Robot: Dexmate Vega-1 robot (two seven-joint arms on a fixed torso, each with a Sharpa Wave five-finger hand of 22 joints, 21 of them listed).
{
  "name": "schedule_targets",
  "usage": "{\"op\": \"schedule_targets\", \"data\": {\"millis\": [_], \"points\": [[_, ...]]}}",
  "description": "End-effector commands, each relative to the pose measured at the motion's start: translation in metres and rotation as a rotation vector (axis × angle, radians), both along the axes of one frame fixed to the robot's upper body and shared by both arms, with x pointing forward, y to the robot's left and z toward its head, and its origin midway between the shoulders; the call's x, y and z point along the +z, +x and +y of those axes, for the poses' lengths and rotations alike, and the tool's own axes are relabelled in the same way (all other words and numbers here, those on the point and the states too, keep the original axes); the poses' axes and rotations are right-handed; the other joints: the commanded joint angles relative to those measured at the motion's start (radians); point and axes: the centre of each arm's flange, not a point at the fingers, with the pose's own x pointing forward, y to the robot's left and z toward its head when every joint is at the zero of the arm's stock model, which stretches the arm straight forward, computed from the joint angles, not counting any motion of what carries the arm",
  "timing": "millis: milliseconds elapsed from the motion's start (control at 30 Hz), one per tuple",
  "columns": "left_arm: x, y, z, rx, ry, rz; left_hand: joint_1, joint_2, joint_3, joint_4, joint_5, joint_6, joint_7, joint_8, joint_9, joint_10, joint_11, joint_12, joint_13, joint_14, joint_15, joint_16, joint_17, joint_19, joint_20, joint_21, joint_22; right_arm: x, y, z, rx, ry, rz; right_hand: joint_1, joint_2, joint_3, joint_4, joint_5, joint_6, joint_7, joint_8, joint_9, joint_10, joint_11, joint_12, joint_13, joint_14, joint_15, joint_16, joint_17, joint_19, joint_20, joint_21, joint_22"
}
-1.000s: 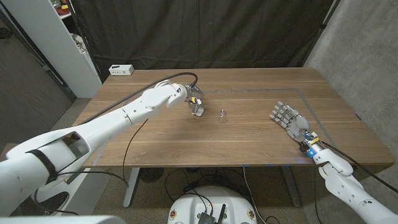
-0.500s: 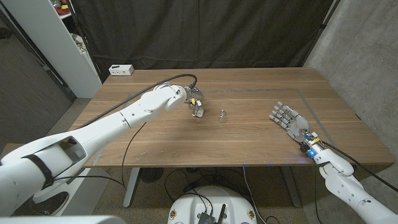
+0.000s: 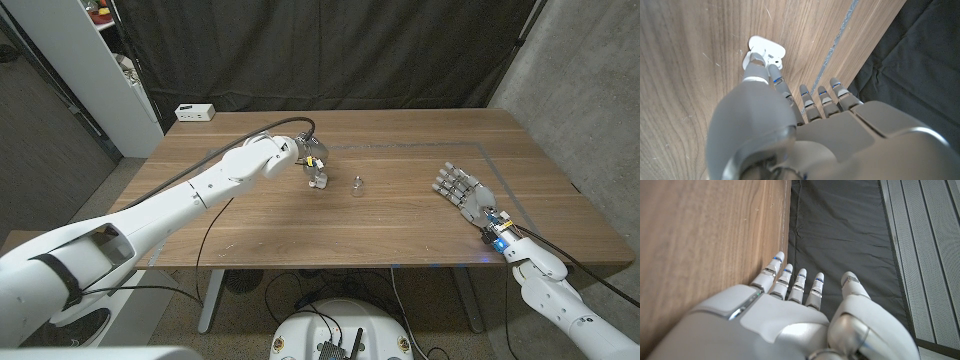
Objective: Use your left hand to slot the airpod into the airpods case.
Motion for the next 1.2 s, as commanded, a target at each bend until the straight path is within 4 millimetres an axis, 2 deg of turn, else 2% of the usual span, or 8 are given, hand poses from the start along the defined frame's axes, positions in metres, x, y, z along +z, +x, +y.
{"op": "schedule_targets", "data": {"millis": [33, 100, 133, 200, 367, 667, 1000, 1200], "points": [[0.018, -0.014, 0.005, -0.053, -0.001, -0.001, -0.043, -0.012, -0.025, 0.011, 0.019, -0.141, -0.016, -0.069, -0.011, -0.011, 0.004, -0.002, 0.013, 0.007, -0.092, 0.004, 0.007, 0.006, 0.009, 0.005, 0.006, 0.002, 0.006, 0.004, 0.006, 0.012, 0.000, 0.003, 0.014, 0.008, -0.001, 0.005, 0.010, -0.001, 0.004, 0.003, 0.010, 0.001, 0.005, 0.005, 0.005, -0.101, 0.003, 0.003, 0.001, 0.008, 0.006, 0.004], [0.024, -0.015, 0.007, -0.068, 0.012, 0.002, -0.069, 0.000, -0.042, 0.032, 0.058, -0.295, -0.015, -0.140, -0.031, -0.050, 0.042, -0.014, 0.024, -0.015, -0.057, 0.001, 0.014, -0.007, 0.053, 0.002, 0.008, 0.002, 0.007, 0.006, 0.006, 0.013, -0.003, 0.004, 0.014, 0.008, -0.001, 0.005, 0.010, -0.001, 0.003, 0.003, 0.011, 0.003, 0.006, 0.005, 0.005, -0.101, 0.003, 0.003, 0.000, 0.008, 0.006, 0.004], [0.027, -0.015, 0.008, -0.065, 0.027, 0.009, -0.075, 0.001, -0.052, 0.038, 0.080, -0.338, -0.018, -0.152, -0.038, -0.049, 0.039, -0.012, 0.027, -0.017, -0.065, 0.002, 0.015, -0.004, 0.047, 0.003, 0.008, 0.003, 0.008, 0.008, 0.006, 0.012, -0.005, 0.004, 0.015, 0.009, -0.001, 0.005, 0.011, -0.001, 0.003, 0.003, 0.011, 0.003, 0.006, 0.005, 0.005, -0.101, 0.004, 0.003, 0.000, 0.009, 0.006, 0.004], [0.033, -0.014, 0.008, -0.048, 0.094, 0.025, -0.079, 0.007, -0.078, 0.050, 0.154, -0.500, -0.018, -0.164, -0.063, -0.089, 0.048, -0.024, 0.036, -0.044, -0.057, -0.001, 0.017, -0.008, 0.054, 0.002, 0.008, 0.004, 0.009, 0.011, 0.003, 0.014, -0.010, 0.005, 0.014, 0.009, -0.002, 0.004, 0.011, -0.001, 0.003, 0.003, 0.011, 0.004, 0.006, 0.005, 0.005, -0.101, 0.004, 0.003, 0.000, 0.009, 0.006, 0.004], [0.041, -0.008, 0.009, -0.058, 0.179, 0.048, -0.045, 0.005, -0.094, 0.038, 0.217, -0.603, -0.019, -0.158, -0.082, -0.135, 0.062, -0.036, 0.044, -0.091, -0.035, -0.009, 0.014, -0.025, 0.062, -0.004, 0.006, 0.004, 0.011, 0.015, -0.010, 0.021, -0.014, 0.004, 0.013, 0.009, -0.001, 0.004, 0.011, -0.001, 0.003, 0.003, 0.011, 0.009, 0.006, 0.005, 0.004, -0.101, 0.004, 0.003, 0.000, 0.010, 0.006, 0.004], [0.046, 0.001, 0.023, -0.138, 0.246, 0.121, 0.017, 0.006, -0.094, 0.007, 0.252, -0.543, -0.019, -0.121, -0.091, -0.140, 0.054, -0.032, 0.048, -0.100, -0.038, -0.006, 0.011, -0.023, 0.058, -0.004, 0.004, 0.006, 0.012, 0.025, -0.035, 0.038, -0.027, 0.003, 0.008, 0.007, -0.002, 0.003, 0.010, -0.001, 0.002, 0.003, 0.012, 0.022, 0.006, 0.006, 0.005, -0.096, 0.004, 0.004, -0.002, 0.013, 0.006, 0.004], [0.040, 0.011, 0.033, -0.221, 0.268, 0.204, 0.067, 0.001, -0.118, -0.012, 0.293, -0.360, -0.019, -0.066, -0.104, -0.128, 0.038, -0.020, 0.050, -0.093, -0.047, 0.000, 0.009, -0.005, 0.040, 0.001, 0.001, 0.005, 0.014, 0.033, -0.058, 0.056, -0.026, 0.001, 0.006, 0.006, -0.002, 0.002, 0.010, -0.001, 0.001, 0.004, 0.013, 0.034, 0.007, 0.006, 0.005, -0.091, 0.005, 0.004, -0.005, 0.018, 0.005, 0.004], [0.040, 0.014, 0.037, -0.255, 0.284, 0.210, 0.091, -0.004, -0.125, -0.023, 0.303, -0.334, -0.022, -0.062, -0.108, -0.151, 0.045, -0.027, 0.050, -0.107, -0.041, -0.005, 0.008, -0.004, 0.039, 0.000, 0.001, 0.005, 0.016, 0.036, -0.068, 0.065, -0.025, 0.000, 0.006, 0.005, -0.002, 0.002, 0.010, -0.001, 0.001, 0.004, 0.014, 0.037, 0.007, 0.007, 0.004, -0.090, 0.006, 0.005, -0.006, 0.021, 0.005, 0.004]]}}
